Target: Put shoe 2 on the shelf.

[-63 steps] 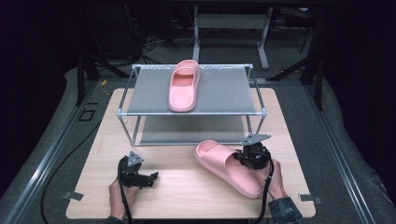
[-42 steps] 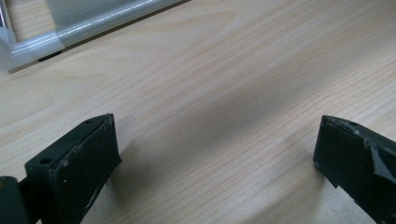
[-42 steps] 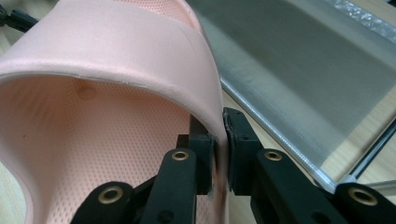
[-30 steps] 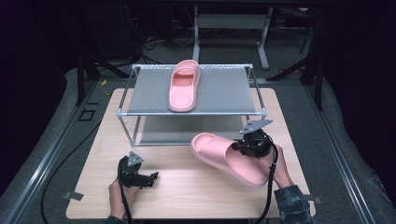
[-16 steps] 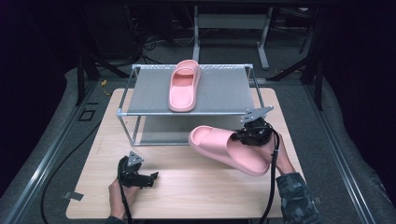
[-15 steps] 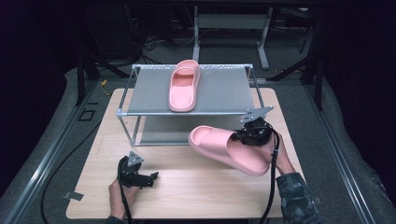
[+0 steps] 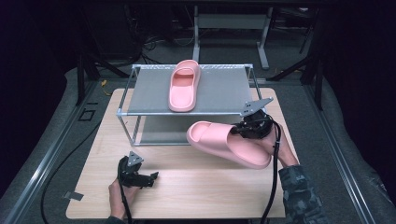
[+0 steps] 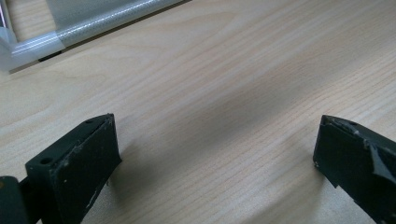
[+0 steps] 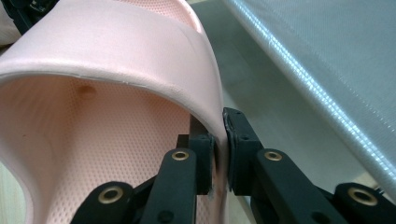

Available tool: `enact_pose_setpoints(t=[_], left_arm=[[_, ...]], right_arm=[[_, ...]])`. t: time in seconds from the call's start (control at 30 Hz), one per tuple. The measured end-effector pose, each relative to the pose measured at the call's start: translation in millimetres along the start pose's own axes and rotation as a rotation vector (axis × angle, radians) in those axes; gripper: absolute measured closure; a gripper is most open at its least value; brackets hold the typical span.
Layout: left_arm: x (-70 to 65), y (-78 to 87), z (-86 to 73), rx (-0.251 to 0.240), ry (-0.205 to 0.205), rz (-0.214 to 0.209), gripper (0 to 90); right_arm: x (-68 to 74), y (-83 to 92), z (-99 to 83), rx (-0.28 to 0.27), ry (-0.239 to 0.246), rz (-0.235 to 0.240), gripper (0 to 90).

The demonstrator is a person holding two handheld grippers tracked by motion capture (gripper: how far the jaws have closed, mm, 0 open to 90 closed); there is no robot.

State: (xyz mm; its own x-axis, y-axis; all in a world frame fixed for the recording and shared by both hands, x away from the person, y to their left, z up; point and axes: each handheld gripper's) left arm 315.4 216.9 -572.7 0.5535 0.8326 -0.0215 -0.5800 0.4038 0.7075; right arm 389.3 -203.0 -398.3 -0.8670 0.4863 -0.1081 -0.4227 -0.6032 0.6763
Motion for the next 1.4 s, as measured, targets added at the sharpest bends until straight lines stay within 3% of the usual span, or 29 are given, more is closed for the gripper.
enact_pose_setpoints(t=[0.03,0.53,0.83,0.87,0.97,1.4], left_arm=[[0.0,-0.1,0.0,0.0,0.001,-0.001,0.1],[0.0,0.1,0.0,0.0,-0.001,0.001,0.1],[0.0,0.1,-0.1,0.0,0.001,0.001,0.1],[-0.1,0.1,-0.1,0.0,0.001,0.001,0.1],[0.2,0.2,0.0,0.001,-0.001,0.0,0.1],[0.2,0.2,-0.1,-0.002,0.002,0.001,0.5]], right_arm=[[0.0,-0.5,0.4,-0.02,-0.002,0.0,83.1],[-2.1,28.2,20.7,-0.047,0.019,-0.002,83.0],[-9.1,39.7,35.0,-0.052,0.009,-0.053,83.0],[-10.3,41.4,36.4,-0.026,0.008,-0.057,83.0],[-13.5,42.0,38.3,-0.037,-0.002,-0.059,83.0],[-22.5,50.3,52.5,-0.051,-0.055,-0.145,83.1]])
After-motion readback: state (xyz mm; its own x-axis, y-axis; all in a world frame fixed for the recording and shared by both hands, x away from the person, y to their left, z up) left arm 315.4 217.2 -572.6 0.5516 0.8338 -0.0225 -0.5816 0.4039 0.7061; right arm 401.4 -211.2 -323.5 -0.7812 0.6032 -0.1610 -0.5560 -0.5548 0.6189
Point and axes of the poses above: each handheld gripper's, and its own axes: y roughly backward along the jaws, z roughly out of its top, x roughly to its left, and after that the axes turned 2 degrees about -z, right-handed
